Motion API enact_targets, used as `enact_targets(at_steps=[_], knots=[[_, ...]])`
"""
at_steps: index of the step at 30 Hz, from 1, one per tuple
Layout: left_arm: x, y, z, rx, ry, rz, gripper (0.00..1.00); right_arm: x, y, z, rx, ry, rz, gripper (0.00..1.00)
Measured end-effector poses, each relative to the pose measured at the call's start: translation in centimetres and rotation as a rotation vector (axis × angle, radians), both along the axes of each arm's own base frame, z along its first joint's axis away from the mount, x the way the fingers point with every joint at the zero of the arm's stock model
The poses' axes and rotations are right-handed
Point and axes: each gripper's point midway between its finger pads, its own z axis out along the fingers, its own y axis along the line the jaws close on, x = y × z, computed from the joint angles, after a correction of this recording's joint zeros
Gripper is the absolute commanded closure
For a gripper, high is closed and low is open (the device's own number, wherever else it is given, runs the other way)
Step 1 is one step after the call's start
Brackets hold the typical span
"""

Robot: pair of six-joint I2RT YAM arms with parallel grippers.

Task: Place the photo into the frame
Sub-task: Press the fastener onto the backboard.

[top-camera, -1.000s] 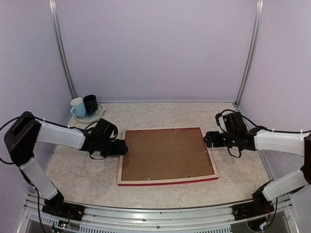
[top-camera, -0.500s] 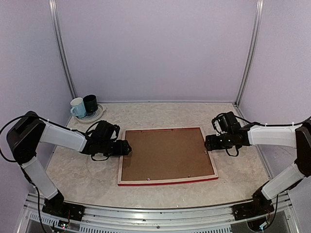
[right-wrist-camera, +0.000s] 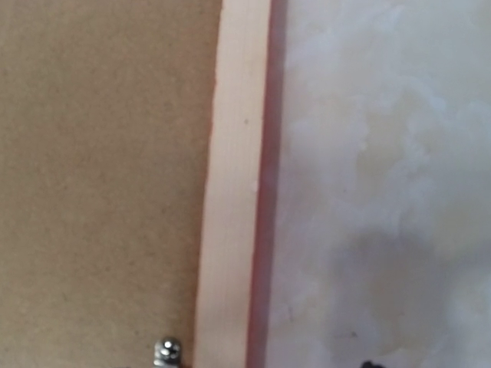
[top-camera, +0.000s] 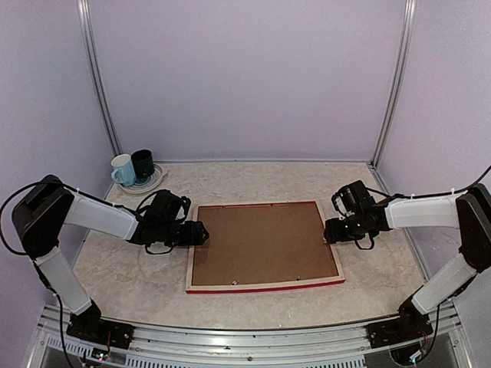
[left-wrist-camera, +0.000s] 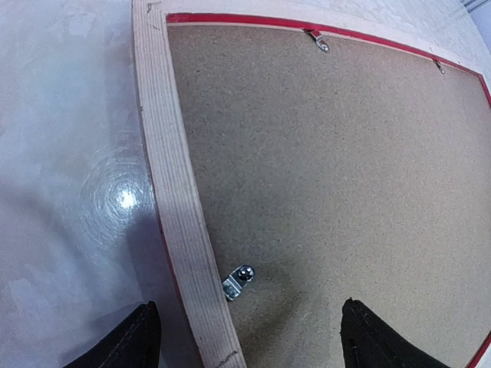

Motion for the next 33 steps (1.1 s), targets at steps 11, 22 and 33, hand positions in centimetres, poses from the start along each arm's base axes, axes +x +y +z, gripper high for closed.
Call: enact_targets(at_steps=[11, 22, 33], knots=[[0.3, -0.3, 0.0, -0.009, -0.013, -0.005, 0.20, -0.3, -0.1, -1.6, -0.019, 0.043, 0.003, 0.44], [0.5, -0.5, 0.0, -0.011, -0.018, -0.009, 0.20, 0.3, 0.3, -1.8, -0.015, 0.040, 0.007, 0.45], [0.5, -0.6, 0.0, -0.011, -0.019, -0.011, 0.20, -0.1, 0.9, -1.8, 0.015, 0.059, 0.029, 0.45]])
